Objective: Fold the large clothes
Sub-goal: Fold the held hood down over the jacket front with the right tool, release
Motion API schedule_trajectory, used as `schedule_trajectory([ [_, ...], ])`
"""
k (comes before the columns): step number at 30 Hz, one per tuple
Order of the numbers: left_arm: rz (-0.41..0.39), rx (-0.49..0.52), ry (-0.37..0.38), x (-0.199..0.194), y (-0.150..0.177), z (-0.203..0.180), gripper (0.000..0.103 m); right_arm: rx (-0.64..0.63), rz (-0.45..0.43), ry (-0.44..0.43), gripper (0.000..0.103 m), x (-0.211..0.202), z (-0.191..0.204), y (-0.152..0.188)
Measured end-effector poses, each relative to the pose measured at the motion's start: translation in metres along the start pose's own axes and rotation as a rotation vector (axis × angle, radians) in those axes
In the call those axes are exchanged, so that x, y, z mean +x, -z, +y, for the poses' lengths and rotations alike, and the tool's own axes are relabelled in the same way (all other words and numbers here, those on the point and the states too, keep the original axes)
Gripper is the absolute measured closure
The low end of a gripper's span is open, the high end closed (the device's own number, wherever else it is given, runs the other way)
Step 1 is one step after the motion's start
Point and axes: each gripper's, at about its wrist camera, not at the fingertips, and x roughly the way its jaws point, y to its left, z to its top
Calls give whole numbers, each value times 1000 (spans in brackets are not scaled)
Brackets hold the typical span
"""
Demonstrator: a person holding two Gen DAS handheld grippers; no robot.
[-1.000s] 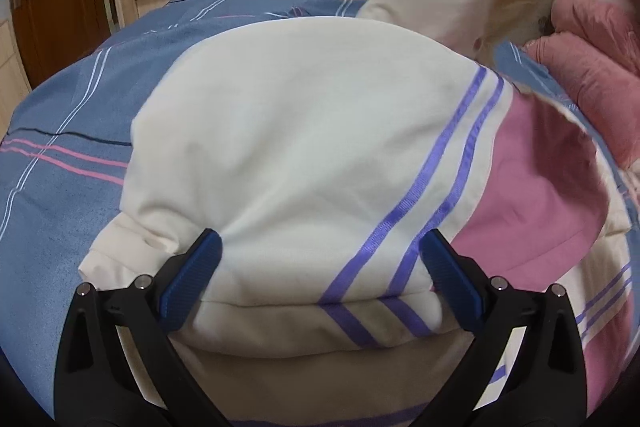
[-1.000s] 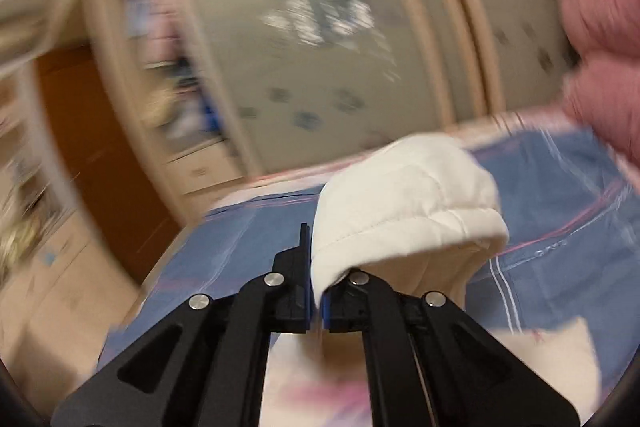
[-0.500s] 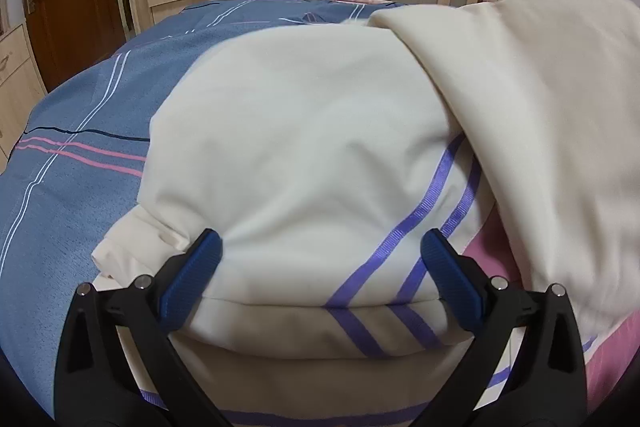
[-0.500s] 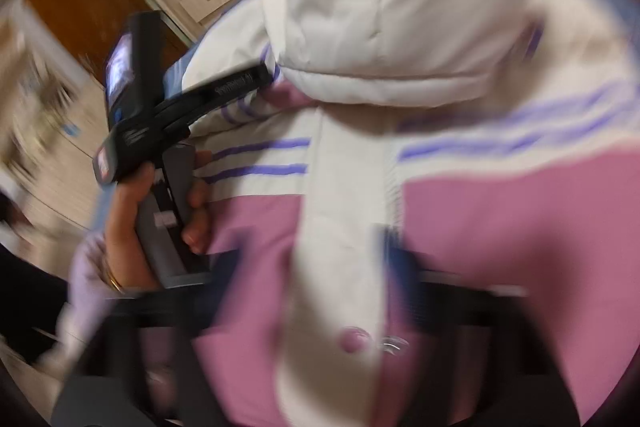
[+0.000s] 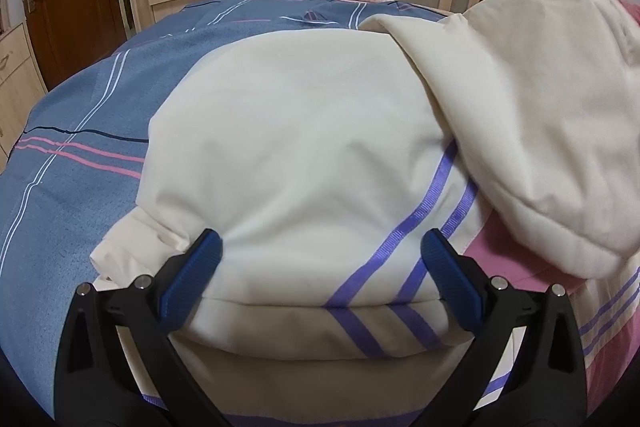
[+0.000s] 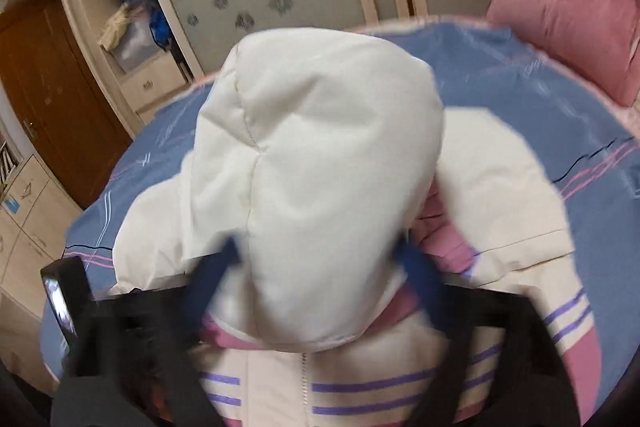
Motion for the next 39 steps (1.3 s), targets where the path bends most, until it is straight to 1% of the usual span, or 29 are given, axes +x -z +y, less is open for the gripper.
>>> schedule_trajectory([
  [1,1,-1,-1,-1,0,-1,2,21,42,-26,82,0,1,-3],
  [2,2,0,-1,-1,0,-2,2,57,54,-82,91,-7,2,-2],
  [3,2,-1,0,-2,1,-2,2,129,43,-222,92,-29,1,-3],
  [4,2,-1,0,-2,1,-2,2,160,25,-304,92,-41,3,-3],
  [6,3,0,-2,-2,1,-3,2,215,-28,-432,92,-62,3,-3],
  [8,2,0,-3,-2,1,-2,2,269,-47,-492,93,-76,-4,8],
  [9,2,-1,-1,-3,1,-2,2,311,-35,-481,94,-76,-14,24],
  [10,1,-3,1,-3,1,-1,2,329,-17,-461,94,-70,-16,28],
  [13,-1,0,1,-4,2,-1,2,395,125,-285,96,-34,-41,77],
  [14,-1,5,-4,-4,2,-2,2,440,175,-265,96,-25,-50,91],
  [15,-2,11,-10,-5,3,-3,2,488,218,-291,95,-19,-58,100],
  [16,-6,14,-15,-5,4,-4,2,490,228,-303,95,-20,-59,101],
  [17,-8,12,-15,-5,5,-4,2,434,218,-261,95,-28,-53,97],
  [18,-8,9,-13,-5,5,-4,2,342,177,-193,93,-41,-41,89],
  [19,-7,7,-11,-5,4,-4,2,279,139,-158,89,-50,-31,83],
  [20,-6,6,-11,-5,4,-4,2,179,66,-111,73,-68,-14,71],
  [21,-7,8,-13,-5,4,-4,2,128,18,-90,57,-79,-4,63],
  [23,-7,11,-17,-5,4,-4,2,12,-88,-81,50,-99,22,37],
  [24,-6,11,-18,-4,4,-4,2,-86,-134,-62,50,-105,42,20],
  [26,-6,10,-18,-4,4,-4,2,-206,-177,-30,50,-104,70,-2],
  [28,-4,11,-18,-4,4,-4,2,-261,-231,-38,50,-93,89,-28],
  [29,-4,11,-18,-3,4,-4,2,-272,-230,-43,51,-82,94,-40],
  [30,-3,11,-17,-3,4,-4,2,-254,-198,-60,56,-59,93,-60],
  [31,-3,11,-15,-3,4,-5,2,-225,-154,-82,56,-39,91,-74],
  [32,-3,10,-13,-3,4,-4,2,-194,-81,-79,56,-12,87,-85],
  [35,-2,10,-11,-3,4,-5,2,-127,-5,30,57,30,57,-84],
  [37,-1,9,-10,-3,4,-5,2,-18,35,86,60,51,12,-66],
  [38,0,10,-12,-3,4,-6,2,24,45,99,68,55,-9,-56],
  [39,0,12,-12,-3,4,-6,2,60,57,130,71,59,-34,-39],
])
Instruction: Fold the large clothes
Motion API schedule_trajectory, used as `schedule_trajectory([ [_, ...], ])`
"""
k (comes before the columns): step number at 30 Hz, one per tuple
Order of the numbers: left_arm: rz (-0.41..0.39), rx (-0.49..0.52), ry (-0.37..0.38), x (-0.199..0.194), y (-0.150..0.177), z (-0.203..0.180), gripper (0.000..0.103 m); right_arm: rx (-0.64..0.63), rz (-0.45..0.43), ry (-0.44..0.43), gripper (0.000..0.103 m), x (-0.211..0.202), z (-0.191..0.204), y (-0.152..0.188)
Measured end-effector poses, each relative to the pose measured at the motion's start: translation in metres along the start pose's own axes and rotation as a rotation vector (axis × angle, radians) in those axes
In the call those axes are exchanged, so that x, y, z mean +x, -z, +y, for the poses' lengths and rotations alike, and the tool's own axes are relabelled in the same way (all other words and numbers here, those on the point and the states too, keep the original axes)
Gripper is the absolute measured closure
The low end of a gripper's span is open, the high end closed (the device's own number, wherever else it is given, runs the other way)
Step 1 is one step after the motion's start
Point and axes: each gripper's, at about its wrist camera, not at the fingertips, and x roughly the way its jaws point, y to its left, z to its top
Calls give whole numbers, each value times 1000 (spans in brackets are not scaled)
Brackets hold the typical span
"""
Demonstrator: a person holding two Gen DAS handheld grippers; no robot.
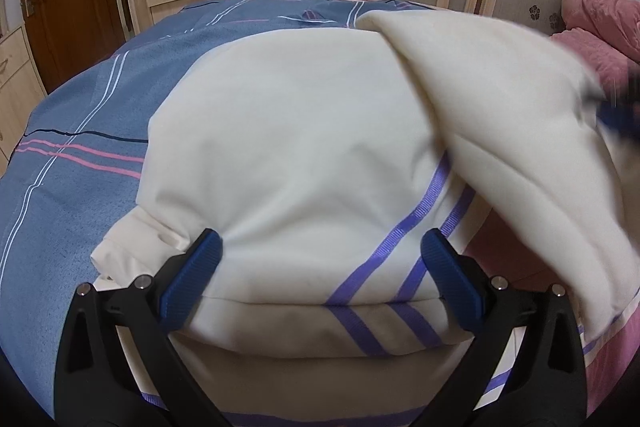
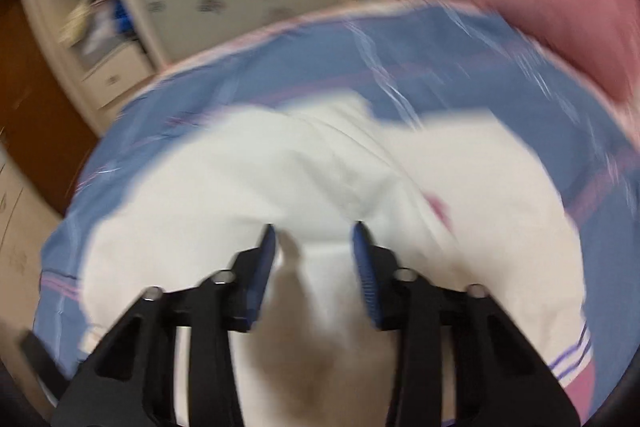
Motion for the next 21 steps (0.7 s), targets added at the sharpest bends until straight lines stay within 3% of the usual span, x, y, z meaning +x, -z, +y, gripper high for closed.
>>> schedule_trajectory([
  [2,4,10,2,0,0,-2,2,14,-14,4,73,15,-19,23],
  [4,5,19,-7,1,1,-4,2,-61,-113,4,73,18,-12,41],
  [8,-5,11,-7,0,2,-2,2,-218,-175,154,67,11,21,58],
  [10,-11,1,0,-2,2,-1,2,-241,-170,147,54,0,25,62],
  [12,-12,-1,0,-1,2,0,2,-237,-181,46,19,-16,24,63],
  [13,-11,1,-3,-1,1,0,2,-236,-199,16,17,-23,24,67],
  [15,-11,5,-7,-1,2,-1,2,-269,-203,45,18,-30,24,79],
  [18,-7,9,-9,0,1,-2,2,-353,-129,98,20,-2,24,93],
  [21,-6,23,-25,1,2,-6,2,-365,-124,114,20,9,24,96],
])
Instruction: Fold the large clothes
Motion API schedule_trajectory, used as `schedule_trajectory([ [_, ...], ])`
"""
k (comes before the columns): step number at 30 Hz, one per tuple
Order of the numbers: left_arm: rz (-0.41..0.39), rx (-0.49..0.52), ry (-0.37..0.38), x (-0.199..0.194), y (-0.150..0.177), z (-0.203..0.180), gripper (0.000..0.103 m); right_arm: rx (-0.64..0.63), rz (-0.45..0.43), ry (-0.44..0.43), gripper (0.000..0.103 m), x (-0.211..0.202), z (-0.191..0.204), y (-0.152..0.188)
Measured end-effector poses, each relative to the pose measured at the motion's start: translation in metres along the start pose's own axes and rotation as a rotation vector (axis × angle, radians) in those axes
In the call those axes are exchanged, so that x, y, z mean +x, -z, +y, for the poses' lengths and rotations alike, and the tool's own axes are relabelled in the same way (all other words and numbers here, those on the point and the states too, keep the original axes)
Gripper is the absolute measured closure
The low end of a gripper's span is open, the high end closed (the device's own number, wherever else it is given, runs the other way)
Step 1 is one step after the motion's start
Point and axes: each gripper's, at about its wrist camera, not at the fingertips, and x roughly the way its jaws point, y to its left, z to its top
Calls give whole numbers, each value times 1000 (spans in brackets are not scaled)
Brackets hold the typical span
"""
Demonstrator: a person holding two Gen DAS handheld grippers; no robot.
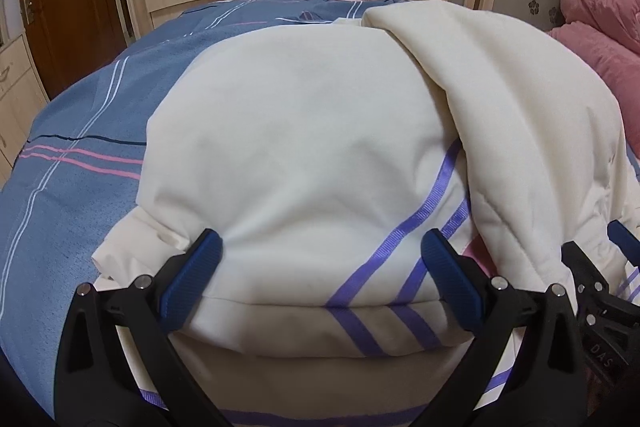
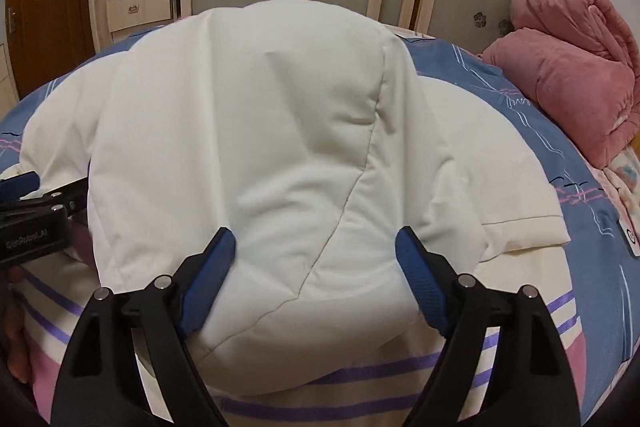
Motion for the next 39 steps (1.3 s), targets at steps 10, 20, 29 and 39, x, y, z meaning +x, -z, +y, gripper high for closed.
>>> schedule_trajectory([
  [10,2,-1,-1,0,0,0,2,-45,32,-10,18,-9,4,5],
  [20,1,-8,1,0,0,0,2,7,-20,23,18,-30,-3,-5],
  [29,0,3,-14,2,0,-3,2,-25,28,14,14,-7,0,13],
  [39,-35,-44,1,-41,43,7,2,209,78,-264,8,-48,-54,73],
])
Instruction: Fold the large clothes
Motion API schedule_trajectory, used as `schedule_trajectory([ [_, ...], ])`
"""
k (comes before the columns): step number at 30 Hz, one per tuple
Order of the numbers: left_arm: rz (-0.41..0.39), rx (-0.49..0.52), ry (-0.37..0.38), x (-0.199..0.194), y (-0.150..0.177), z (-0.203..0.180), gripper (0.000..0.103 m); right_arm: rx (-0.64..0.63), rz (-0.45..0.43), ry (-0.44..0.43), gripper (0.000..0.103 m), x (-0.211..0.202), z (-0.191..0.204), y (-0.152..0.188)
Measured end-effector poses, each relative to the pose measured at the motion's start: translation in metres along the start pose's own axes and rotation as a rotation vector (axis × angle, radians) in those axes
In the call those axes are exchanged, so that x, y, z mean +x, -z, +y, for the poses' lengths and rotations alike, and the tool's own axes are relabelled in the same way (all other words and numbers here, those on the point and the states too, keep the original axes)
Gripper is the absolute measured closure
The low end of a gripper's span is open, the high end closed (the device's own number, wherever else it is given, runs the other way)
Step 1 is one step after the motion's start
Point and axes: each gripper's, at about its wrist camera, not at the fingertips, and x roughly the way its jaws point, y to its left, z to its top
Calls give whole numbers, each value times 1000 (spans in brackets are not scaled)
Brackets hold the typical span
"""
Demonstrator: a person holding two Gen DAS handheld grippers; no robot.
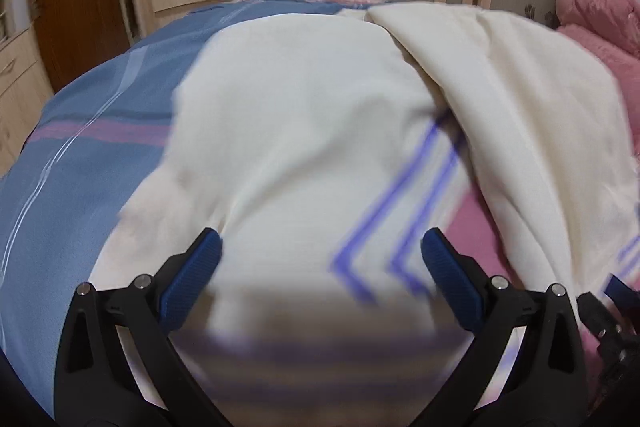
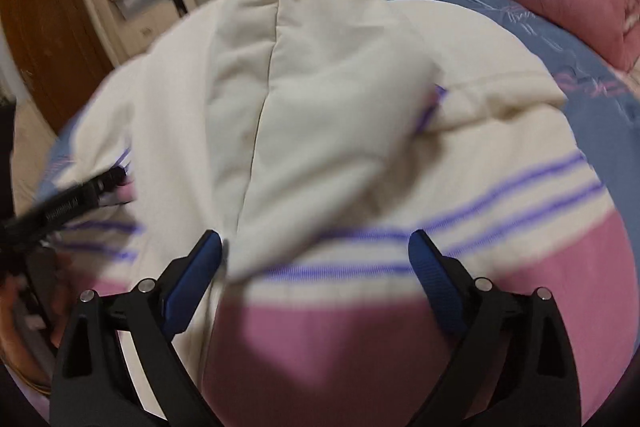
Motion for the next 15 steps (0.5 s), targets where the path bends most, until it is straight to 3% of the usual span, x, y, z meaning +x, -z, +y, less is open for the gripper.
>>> schedule_trajectory([
  [1,-15,-36,-21,-23,16,4,2,-12,-1,-5,8,-7,-1,6],
  [4,-105,-53,20,-77,48,10,2,-159,-23,18,8,-38,4,47],
  [5,-91,-29,-21,-90,61,11,2,-206,-15,41,4,-43,6,58],
  [8,31,-38,-102,-95,89,29,2,-381,52,92,1,-61,12,96],
  [10,92,-75,-99,-100,105,53,2,-402,70,69,1,-79,4,104],
  [13,165,-117,-114,-114,126,91,2,-341,8,147,1,-115,-30,107],
  [15,261,-154,-103,-115,141,115,2,-219,18,201,1,-129,-67,106],
])
